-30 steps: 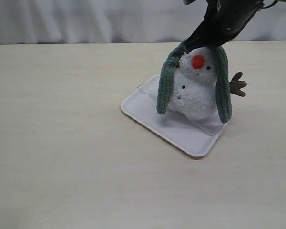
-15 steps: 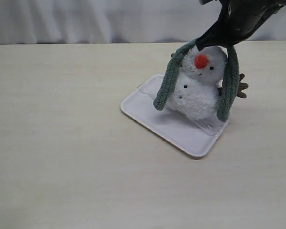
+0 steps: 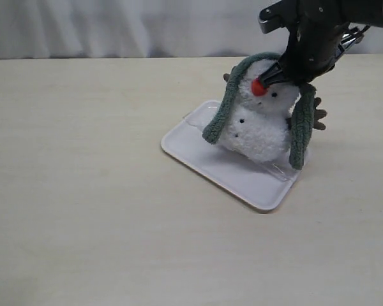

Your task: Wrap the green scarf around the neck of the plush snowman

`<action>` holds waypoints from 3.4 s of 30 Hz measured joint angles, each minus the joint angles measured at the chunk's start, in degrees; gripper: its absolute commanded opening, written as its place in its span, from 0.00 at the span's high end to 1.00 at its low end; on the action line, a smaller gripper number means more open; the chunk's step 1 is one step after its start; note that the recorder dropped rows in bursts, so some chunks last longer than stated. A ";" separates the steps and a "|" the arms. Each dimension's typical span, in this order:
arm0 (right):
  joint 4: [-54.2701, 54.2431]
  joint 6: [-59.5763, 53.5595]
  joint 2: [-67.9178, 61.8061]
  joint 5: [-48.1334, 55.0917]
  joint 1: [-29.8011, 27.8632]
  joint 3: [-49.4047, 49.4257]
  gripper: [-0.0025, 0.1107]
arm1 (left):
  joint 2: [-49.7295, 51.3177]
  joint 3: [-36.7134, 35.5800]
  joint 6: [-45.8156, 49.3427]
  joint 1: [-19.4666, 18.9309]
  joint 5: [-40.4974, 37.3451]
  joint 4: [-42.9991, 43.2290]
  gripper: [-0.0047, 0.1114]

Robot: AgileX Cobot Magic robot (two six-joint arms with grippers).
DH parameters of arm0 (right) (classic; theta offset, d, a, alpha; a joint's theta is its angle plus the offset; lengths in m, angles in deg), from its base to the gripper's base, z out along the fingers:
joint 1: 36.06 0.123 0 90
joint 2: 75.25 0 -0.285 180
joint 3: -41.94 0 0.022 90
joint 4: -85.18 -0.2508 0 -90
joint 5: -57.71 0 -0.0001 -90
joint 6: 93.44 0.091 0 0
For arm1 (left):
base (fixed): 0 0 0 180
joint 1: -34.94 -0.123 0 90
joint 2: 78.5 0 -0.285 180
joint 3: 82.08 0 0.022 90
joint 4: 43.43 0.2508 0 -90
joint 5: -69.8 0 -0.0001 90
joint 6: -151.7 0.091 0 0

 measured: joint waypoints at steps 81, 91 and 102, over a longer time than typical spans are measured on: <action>-15.65 -21.36 -2.56 6.82 -3.29 -14.46 0.71 | 0.00 0.00 0.00 0.00 0.00 0.00 0.96; -15.93 -18.47 4.76 16.79 -4.14 -12.74 0.63 | 0.00 0.00 0.00 0.00 0.00 0.00 0.96; -20.28 -13.85 20.49 9.63 -6.43 17.74 0.44 | 0.00 0.00 0.00 0.00 0.00 0.00 0.96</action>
